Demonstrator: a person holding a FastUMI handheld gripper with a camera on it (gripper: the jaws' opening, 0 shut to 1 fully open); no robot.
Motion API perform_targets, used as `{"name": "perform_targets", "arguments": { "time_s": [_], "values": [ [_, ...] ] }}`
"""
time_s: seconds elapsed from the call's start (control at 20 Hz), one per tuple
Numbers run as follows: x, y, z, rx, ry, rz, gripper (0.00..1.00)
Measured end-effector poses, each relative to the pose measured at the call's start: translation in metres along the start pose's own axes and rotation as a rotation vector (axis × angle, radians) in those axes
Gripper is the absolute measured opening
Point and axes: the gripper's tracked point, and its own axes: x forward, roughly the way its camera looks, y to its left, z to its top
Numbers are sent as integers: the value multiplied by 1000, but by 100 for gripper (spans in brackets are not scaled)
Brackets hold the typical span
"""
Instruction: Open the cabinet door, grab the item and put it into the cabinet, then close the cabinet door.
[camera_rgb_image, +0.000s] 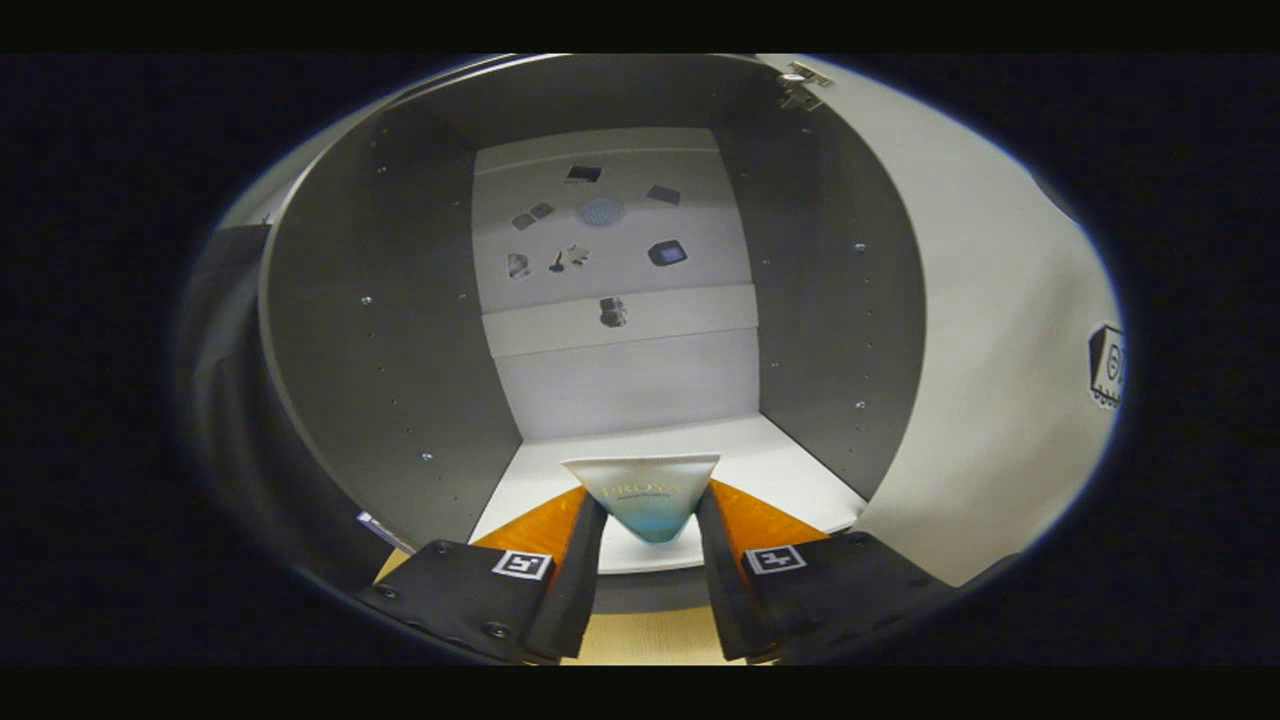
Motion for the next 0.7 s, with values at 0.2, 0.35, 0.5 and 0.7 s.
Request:
{"name": "perform_targets", "arguments": {
  "time_s": [0.2,0.35,0.5,0.7],
  "values": [
    [33,8,-14,-33,122,-13,57],
    [45,8,-32,-44,199,-27,56],
    [47,7,-30,-47,189,-20,57],
    [50,8,-29,-17,182,-1,71]
  ]
}}
